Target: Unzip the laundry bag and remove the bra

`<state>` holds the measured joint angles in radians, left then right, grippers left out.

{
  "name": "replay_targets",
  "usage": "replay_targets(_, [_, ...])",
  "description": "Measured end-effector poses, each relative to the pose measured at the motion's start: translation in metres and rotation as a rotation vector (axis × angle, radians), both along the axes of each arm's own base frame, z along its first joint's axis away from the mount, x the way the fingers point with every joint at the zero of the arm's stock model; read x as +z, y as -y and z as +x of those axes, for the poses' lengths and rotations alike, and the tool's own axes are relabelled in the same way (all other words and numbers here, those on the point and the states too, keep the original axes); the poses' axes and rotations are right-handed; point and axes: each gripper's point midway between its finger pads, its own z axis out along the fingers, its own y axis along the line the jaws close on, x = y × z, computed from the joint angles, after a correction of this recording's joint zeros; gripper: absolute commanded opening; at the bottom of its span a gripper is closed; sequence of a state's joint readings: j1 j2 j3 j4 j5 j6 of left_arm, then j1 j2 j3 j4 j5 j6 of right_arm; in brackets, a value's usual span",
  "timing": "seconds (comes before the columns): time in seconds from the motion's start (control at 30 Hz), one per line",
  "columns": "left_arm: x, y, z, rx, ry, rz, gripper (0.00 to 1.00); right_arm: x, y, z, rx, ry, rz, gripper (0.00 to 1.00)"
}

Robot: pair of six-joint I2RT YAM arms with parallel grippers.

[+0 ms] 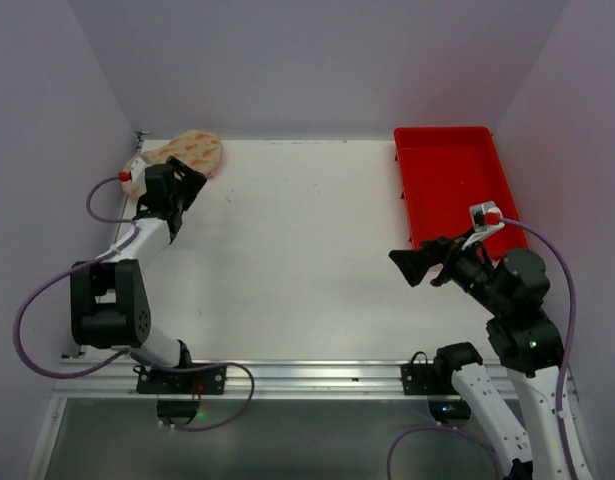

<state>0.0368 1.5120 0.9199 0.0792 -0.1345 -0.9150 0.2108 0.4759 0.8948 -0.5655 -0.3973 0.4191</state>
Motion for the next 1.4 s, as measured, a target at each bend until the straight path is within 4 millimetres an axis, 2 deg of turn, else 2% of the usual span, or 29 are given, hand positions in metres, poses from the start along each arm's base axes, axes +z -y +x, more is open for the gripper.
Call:
replay_targets(0.17, [-0.024,-0.040,0.034,0.134,0.035,-0.074,1.00,-0.014,-0.018,0.011,0.092,-0.063,0.016,0.99])
replay_targets(0.27, [-0.045,-0.056,0.055,0.181,0.046,-0.115,1.00,-0.018,-0.024,0.015,0.126,-0.084,0.020,0.99])
replay_targets(0.43, [-0.079,-0.062,0.080,0.211,0.057,-0.165,1.00,-0.017,-0.034,0.018,0.194,-0.091,0.035,0.99])
replay_targets(0.53, [-0.090,-0.063,0.094,0.222,0.083,-0.185,0.98,-0.016,-0.039,0.017,0.230,-0.089,0.043,0.99])
replay_targets(0.7, [-0.089,-0.069,0.118,0.237,0.165,-0.197,0.90,-0.011,-0.043,0.015,0.265,-0.067,0.052,0.99])
replay_targets(0.73, [-0.090,-0.070,0.123,0.239,0.178,-0.199,0.86,-0.010,-0.044,0.015,0.270,-0.064,0.053,0.99])
replay_targets(0.8, [-0.092,-0.071,0.131,0.238,0.205,-0.203,0.69,-0.009,-0.044,0.015,0.273,-0.058,0.054,0.99])
replay_targets(0.83, [-0.094,-0.072,0.134,0.239,0.211,-0.205,0.55,-0.009,-0.044,0.015,0.273,-0.059,0.054,0.99])
replay_targets(0.9, [-0.100,-0.071,0.137,0.231,0.212,-0.205,0.41,-0.010,-0.044,0.016,0.272,-0.063,0.054,0.99])
replay_targets(0.93, [-0.103,-0.070,0.138,0.225,0.210,-0.203,0.28,-0.012,-0.045,0.016,0.272,-0.066,0.055,0.99])
replay_targets(1.07, [-0.104,-0.062,0.141,0.162,0.216,-0.193,0.00,-0.016,-0.045,0.016,0.271,-0.079,0.056,0.98])
replay_targets(1.23, [-0.090,-0.032,0.141,-0.046,0.230,-0.167,0.00,-0.019,-0.044,0.016,0.267,-0.086,0.057,0.98])
replay_targets(1.33, [-0.077,0.004,0.125,-0.214,0.212,-0.140,0.00,-0.021,-0.044,0.016,0.265,-0.091,0.056,0.98])
replay_targets(1.4, [-0.067,0.037,0.107,-0.328,0.182,-0.106,0.00,-0.020,-0.044,0.015,0.265,-0.089,0.055,0.98])
